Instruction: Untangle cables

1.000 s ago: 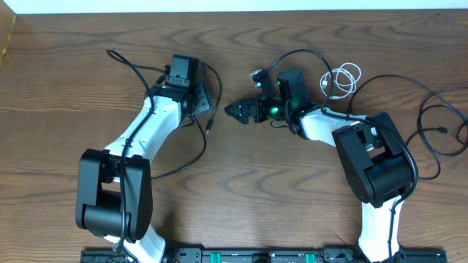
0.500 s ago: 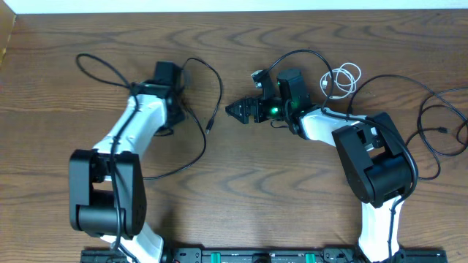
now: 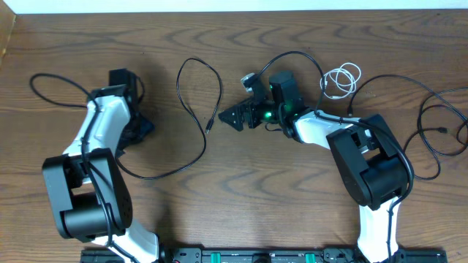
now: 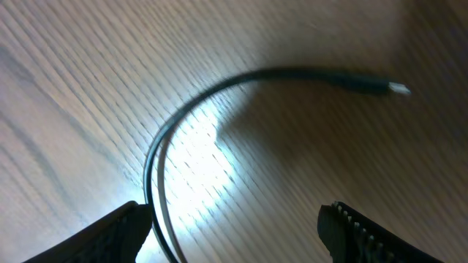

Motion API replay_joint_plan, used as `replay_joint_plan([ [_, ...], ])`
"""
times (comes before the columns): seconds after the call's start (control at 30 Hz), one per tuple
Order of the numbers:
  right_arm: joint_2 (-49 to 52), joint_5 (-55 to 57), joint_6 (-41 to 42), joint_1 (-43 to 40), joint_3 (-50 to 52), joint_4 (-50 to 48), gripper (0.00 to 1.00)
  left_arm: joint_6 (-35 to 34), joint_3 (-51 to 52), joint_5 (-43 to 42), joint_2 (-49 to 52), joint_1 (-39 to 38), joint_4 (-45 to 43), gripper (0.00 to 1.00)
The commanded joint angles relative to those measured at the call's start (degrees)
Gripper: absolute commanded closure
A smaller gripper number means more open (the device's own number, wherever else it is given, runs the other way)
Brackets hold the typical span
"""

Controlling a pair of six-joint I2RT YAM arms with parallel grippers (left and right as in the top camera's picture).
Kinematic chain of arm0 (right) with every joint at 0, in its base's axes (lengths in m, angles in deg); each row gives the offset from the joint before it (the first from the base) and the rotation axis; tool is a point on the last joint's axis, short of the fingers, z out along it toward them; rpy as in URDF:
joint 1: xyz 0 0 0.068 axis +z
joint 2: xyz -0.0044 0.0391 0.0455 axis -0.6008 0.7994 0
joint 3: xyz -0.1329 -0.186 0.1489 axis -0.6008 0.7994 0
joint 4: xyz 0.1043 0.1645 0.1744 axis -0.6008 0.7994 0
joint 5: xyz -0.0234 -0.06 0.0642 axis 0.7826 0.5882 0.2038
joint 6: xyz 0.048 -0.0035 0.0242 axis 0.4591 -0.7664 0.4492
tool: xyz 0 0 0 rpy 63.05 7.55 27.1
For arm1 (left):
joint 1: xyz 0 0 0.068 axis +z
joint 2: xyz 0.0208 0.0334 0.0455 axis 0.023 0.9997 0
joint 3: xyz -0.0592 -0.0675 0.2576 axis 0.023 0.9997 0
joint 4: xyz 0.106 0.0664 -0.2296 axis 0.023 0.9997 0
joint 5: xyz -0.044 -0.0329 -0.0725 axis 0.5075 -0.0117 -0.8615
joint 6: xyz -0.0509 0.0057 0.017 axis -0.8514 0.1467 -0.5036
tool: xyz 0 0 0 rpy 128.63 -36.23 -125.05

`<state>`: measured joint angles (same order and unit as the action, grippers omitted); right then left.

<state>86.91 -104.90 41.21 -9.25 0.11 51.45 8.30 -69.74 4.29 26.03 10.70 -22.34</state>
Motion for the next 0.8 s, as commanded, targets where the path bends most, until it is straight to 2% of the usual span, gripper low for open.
replay_joint_plan([
  [0.0, 0.72, -1.88, -4.74, 0.66, 0.31, -0.13, 0.01, 0.79, 2.47, -3.91, 0.76, 1.99, -0.61, 0.22],
  [0.27, 0.72, -3.58, -6.43, 1.4, 0.31, -1.36, 0.01, 1.29, 12.41, -9.03, 0.76, 2.71, -10.97, 0.23],
  [0.4, 0.72, -3.37, -6.43, 1.4, 0.31, -1.36, 0.01, 1.66, 16.15, -14.25, 0.76, 2.71, -16.76, 0.44],
  [0.47, 0.72, -3.34, -6.43, 1.4, 0.31, -1.36, 0.01, 1.66, 16.57, -17.07, 0.76, 2.71, -17.9, 0.49],
  [0.63, 0.72, -3.37, -6.43, 1.4, 0.31, -1.4, 0.01, 4.28, 16.57, -26.34, 0.76, 2.71, -20.44, 0.52],
  [0.77, 0.72, -3.37, -6.43, 1.4, 0.31, -1.4, 0.01, 6.45, 16.57, -33.83, 0.76, 2.69, -21.92, 0.65],
])
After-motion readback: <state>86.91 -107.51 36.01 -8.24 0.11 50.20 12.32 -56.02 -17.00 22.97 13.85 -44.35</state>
